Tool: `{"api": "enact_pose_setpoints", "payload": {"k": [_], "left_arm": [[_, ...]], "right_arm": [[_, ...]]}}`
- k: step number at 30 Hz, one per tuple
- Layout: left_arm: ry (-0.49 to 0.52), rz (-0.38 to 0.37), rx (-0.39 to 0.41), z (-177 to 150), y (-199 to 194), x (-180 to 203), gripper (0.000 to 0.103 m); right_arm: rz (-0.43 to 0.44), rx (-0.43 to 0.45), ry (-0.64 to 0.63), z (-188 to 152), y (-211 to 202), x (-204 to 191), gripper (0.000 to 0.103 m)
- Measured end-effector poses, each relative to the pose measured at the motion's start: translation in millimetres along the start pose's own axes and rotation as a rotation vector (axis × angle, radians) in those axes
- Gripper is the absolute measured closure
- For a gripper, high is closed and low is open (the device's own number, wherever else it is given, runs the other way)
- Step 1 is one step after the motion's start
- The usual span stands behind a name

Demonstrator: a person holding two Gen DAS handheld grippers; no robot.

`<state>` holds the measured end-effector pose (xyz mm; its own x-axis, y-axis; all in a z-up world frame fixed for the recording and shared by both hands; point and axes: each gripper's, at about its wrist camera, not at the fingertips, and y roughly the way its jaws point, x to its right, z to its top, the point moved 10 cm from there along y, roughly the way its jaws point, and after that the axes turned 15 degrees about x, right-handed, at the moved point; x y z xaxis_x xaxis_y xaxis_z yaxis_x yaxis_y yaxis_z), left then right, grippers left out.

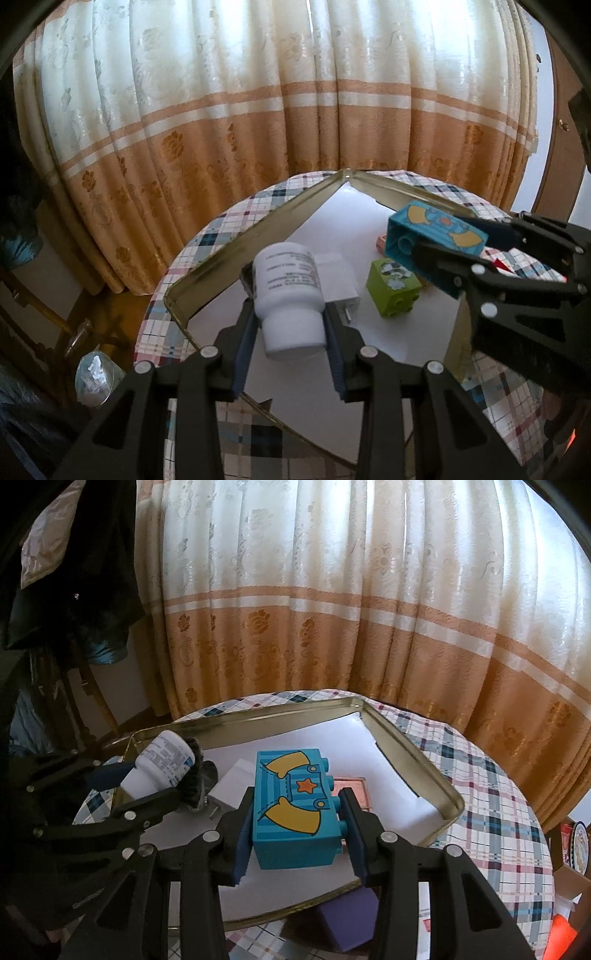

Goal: Organize rigid objects
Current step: 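Lower the bottle and blue block into the tray and open both grippers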

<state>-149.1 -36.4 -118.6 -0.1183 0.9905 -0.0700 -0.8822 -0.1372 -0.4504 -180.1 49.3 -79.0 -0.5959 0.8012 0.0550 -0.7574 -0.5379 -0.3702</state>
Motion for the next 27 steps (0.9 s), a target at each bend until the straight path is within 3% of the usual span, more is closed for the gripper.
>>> {"api": "enact_pose_setpoints", "payload": {"k": [27], "left_arm": [[-0.017, 0.024, -0.010, -0.5, 13.6, -16.4, 0.068]], "right_arm": [[0.044, -0.023, -0.013, -8.6, 7.3, -20.3, 0.057]]}}
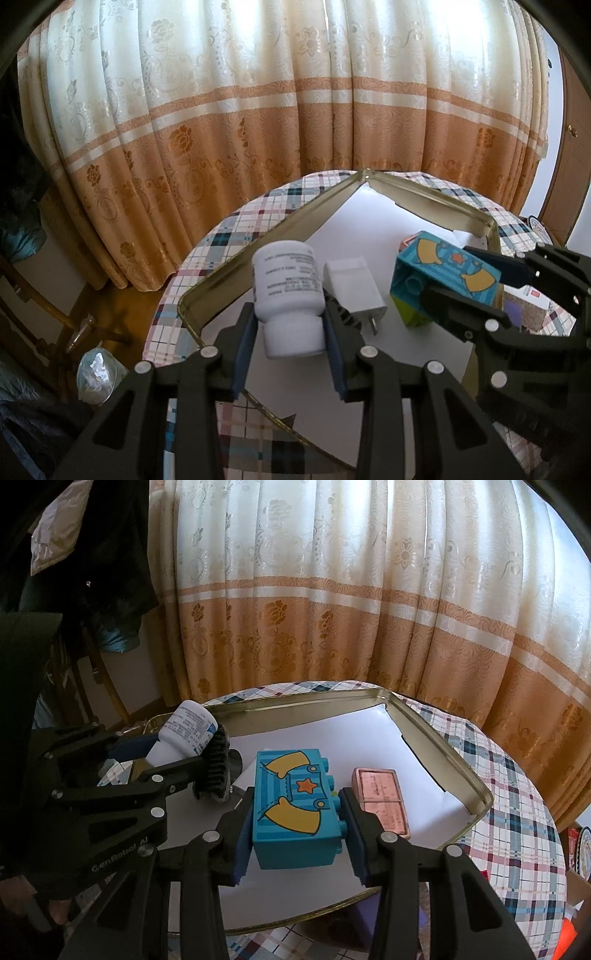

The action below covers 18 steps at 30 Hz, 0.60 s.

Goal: Organize rigid objects
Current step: 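Lower the bottle and blue block into the tray and open both grippers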

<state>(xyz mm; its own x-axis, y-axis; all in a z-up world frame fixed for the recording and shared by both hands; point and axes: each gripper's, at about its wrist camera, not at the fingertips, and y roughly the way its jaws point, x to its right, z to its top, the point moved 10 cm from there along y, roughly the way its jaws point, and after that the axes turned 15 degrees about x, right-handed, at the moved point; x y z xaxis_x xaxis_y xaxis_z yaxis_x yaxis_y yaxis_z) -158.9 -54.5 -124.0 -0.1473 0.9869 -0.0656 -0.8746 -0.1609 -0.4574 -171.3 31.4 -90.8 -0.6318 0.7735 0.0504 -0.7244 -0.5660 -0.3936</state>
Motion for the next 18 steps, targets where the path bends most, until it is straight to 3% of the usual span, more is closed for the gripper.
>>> {"api": "enact_pose_setpoints", "payload": {"k": [11, 13, 14, 15, 18], "left_arm": [[-0.005, 0.012, -0.008, 5.5, 8.8, -5.7, 0.066], [-0.017, 0.029, -0.021, 4.6, 9.1, -9.7, 0.046], [-0.021, 0.047, -0.023, 4.2, 8.3, -12.8, 0.024], [-0.026, 0.067, -0.014, 4.5, 5.5, -16.1, 0.014], [-0.036, 0.049, 0.007, 5.7, -5.0, -15.0, 0.012]], "right_arm": [[0.007, -0.005, 0.007, -2.7, 3.4, -3.3, 0.056], [0.023, -0.014, 0.020, -4.2, 3.0, -5.0, 0.056], [0.024, -0.017, 0.020, -4.6, 2.7, -5.1, 0.051], [0.021, -0.012, 0.015, -4.7, 0.0, -5.1, 0.046], [0.014, 0.009, 0.021, -4.6, -13.1, -1.7, 0.043]]}}
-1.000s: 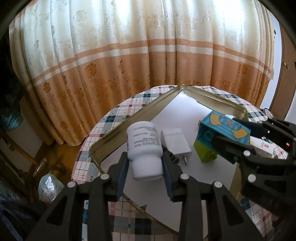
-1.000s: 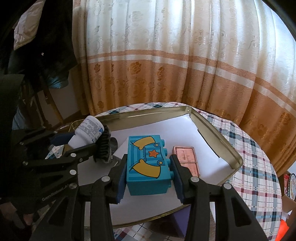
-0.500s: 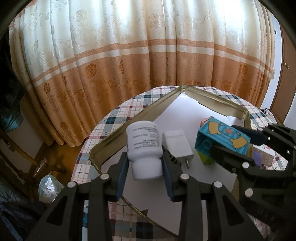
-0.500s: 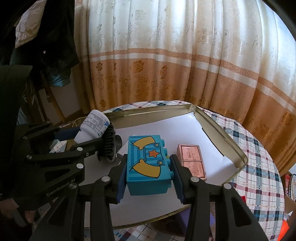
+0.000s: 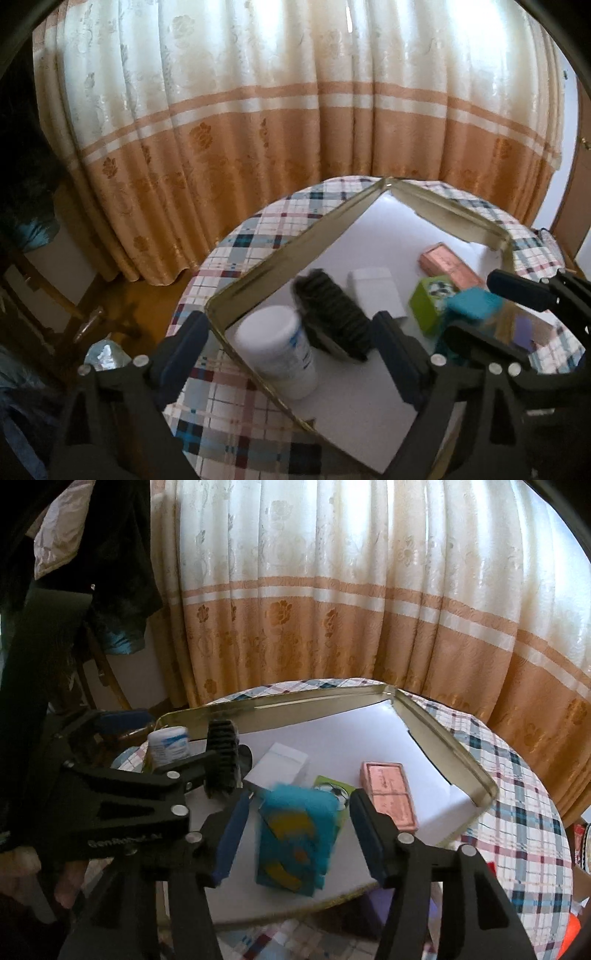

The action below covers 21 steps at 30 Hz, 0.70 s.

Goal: Organize rigid objects
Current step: 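Lower the bottle and blue block into the tray and open both grippers, then withdraw both grippers from the tray, moving the right gripper toward the purple cube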

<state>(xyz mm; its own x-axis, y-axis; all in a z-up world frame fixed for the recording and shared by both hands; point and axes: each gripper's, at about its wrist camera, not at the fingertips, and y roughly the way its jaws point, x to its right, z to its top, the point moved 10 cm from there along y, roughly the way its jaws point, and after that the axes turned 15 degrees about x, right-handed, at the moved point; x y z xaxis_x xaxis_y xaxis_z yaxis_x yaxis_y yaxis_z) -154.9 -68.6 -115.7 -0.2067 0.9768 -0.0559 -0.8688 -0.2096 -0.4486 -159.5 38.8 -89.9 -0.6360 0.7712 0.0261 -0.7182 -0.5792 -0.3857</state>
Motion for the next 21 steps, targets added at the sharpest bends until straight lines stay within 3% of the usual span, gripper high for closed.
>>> {"api": "enact_pose_setpoints", "payload": {"k": [5, 12, 16, 21], "left_arm": [[-0.012, -0.025, 0.009, -2.5, -12.2, 10.0, 0.008], [-0.014, -0.040, 0.002, -7.3, -18.5, 27.6, 0.006], [-0.002, -0.039, -0.001, -9.8, -19.2, 33.4, 0.006], [-0.017, -0.024, -0.005, -11.0, -18.0, 29.2, 0.005]], "right_arm": [[-0.045, 0.041, 0.078, -2.3, -32.7, 22.5, 0.036], [-0.164, 0.047, 0.157, -20.8, -74.0, 73.8, 0.035], [-0.218, 0.023, 0.211, -35.8, -77.2, 99.2, 0.035], [-0.211, 0.008, 0.214, -43.4, -71.3, 99.0, 0.035]]}}
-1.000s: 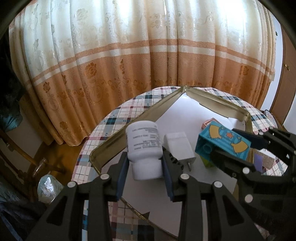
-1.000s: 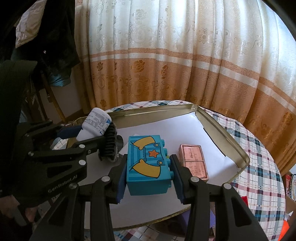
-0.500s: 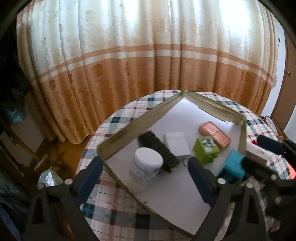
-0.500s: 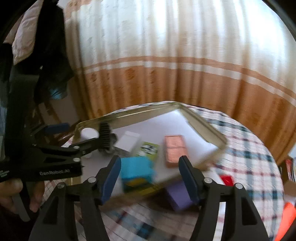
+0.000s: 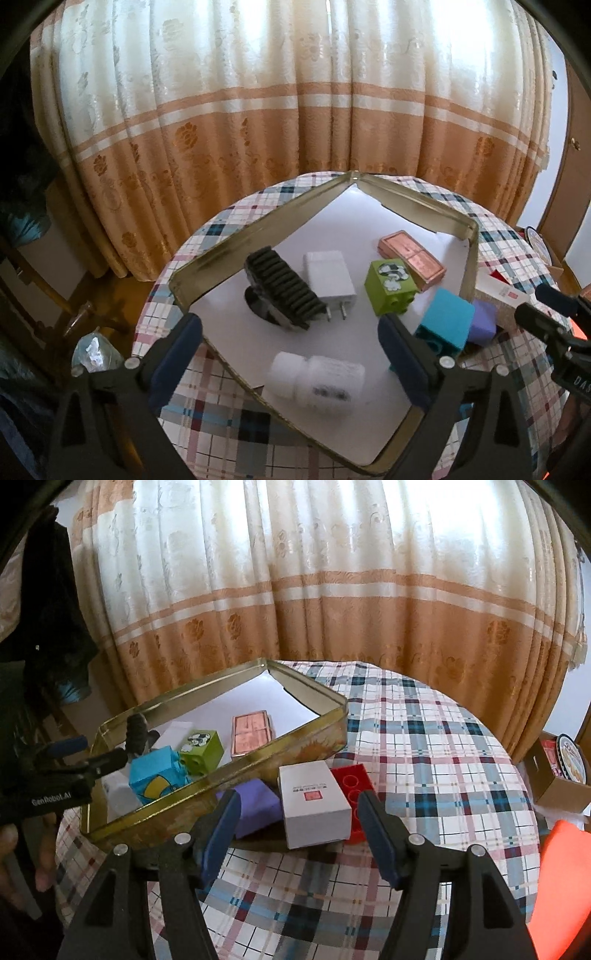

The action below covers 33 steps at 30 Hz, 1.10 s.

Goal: Organize rigid objects
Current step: 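Withdraw both grippers from the tray, moving the right gripper toward the purple cube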

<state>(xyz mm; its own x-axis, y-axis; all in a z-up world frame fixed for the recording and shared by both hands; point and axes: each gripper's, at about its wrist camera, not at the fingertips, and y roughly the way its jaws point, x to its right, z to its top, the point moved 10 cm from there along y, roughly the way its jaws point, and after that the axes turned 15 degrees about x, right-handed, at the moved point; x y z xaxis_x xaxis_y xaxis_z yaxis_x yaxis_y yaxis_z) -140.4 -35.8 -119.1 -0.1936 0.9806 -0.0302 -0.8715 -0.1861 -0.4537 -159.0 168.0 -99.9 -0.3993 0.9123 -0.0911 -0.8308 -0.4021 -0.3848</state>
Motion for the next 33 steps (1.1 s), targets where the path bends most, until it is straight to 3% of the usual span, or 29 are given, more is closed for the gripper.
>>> {"api": "enact_pose_setpoints", "payload": {"k": [8, 22, 33], "left_arm": [[-0.037, 0.011, -0.021, -4.6, 4.3, -9.9, 0.005], [-0.041, 0.035, -0.026, -4.9, 9.9, -22.7, 0.003], [-0.063, 0.036, -0.025, -4.9, 9.9, -25.9, 0.003]], "right_arm": [[0.008, 0.004, -0.024, 1.2, 4.2, -7.9, 0.035], [0.163, -0.051, -0.137, -7.7, 25.1, -53.9, 0.035], [0.130, -0.122, -0.172, -17.0, 36.4, -43.0, 0.035]]}}
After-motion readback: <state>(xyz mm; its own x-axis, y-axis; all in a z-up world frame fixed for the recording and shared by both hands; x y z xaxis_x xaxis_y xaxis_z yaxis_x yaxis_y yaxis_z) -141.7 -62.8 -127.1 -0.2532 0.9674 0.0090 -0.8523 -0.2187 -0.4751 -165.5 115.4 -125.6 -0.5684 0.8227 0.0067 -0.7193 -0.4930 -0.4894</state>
